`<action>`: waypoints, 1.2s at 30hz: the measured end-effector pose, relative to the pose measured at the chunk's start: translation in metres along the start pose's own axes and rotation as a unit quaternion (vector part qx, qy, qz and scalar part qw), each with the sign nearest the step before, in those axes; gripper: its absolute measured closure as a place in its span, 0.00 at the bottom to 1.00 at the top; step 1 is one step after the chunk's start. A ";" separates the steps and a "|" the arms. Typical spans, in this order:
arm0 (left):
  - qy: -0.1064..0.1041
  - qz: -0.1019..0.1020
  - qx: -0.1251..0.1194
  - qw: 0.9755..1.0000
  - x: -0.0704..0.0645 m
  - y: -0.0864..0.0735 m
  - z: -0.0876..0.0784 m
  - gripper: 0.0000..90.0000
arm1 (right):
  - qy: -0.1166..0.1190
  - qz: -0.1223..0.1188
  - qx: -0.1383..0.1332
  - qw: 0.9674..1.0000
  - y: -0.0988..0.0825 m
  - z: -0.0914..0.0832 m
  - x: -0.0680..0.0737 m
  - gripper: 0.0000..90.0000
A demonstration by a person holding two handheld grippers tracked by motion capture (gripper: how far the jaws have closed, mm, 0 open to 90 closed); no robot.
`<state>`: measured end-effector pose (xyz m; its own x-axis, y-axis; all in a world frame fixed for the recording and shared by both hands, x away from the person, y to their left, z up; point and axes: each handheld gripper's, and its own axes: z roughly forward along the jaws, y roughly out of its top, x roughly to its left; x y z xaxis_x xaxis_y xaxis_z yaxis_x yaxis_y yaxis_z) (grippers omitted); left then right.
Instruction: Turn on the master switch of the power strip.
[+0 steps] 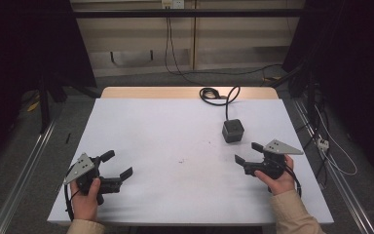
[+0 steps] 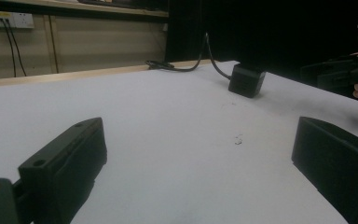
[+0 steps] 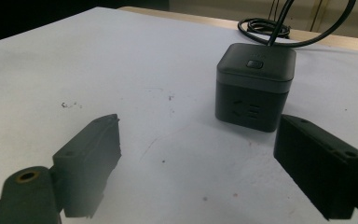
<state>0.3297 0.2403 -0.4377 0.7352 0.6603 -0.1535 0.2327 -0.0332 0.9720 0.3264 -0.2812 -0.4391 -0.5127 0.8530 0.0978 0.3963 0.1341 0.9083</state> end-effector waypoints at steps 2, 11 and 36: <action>-0.001 0.001 0.002 1.000 0.000 0.000 0.000 0.03 | 0.002 -0.002 0.001 1.000 -0.002 -0.002 0.001 0.15; -0.001 0.002 0.003 1.000 0.000 0.000 0.001 0.03 | 0.006 -0.007 0.007 1.000 -0.011 -0.009 0.006 0.14; -0.002 0.003 0.009 1.000 -0.001 -0.001 0.002 0.03 | 0.005 -0.013 0.013 1.000 -0.027 -0.029 0.006 0.14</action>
<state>0.3298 0.2377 -0.4389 0.7392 0.6569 -0.1489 0.2396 -0.0498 0.9696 0.2909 -0.2941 -0.4510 -0.5303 0.8442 0.0780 0.4024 0.1697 0.8996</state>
